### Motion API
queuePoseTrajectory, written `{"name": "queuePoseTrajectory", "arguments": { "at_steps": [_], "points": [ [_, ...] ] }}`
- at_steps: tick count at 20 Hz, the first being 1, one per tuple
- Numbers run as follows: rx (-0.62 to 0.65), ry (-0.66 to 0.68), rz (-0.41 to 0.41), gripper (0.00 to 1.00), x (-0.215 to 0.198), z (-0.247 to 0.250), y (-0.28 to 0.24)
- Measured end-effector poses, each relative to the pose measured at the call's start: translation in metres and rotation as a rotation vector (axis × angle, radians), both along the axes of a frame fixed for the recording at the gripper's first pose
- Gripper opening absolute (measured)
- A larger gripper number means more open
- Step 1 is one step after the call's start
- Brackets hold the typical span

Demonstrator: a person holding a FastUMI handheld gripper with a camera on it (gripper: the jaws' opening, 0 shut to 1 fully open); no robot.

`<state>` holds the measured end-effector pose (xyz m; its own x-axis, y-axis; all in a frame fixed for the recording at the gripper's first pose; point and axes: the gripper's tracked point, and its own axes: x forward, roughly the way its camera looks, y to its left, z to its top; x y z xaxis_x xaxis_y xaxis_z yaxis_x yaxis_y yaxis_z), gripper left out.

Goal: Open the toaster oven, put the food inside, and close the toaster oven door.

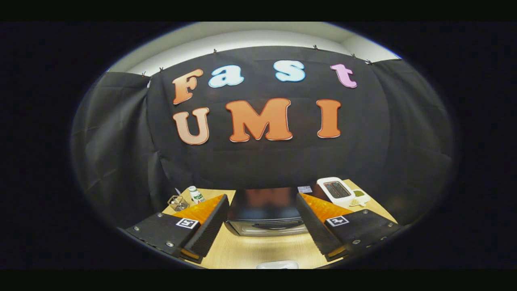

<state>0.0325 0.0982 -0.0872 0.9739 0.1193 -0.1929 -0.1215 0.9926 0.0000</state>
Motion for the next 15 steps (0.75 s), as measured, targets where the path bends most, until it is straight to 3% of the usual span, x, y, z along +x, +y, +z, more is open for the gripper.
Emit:
{"name": "queuePoseTrajectory", "arguments": {
  "at_steps": [15],
  "points": [
    [0.006, -0.022, 0.040, 0.99, -0.009, 0.012, 0.018]
  ]
}}
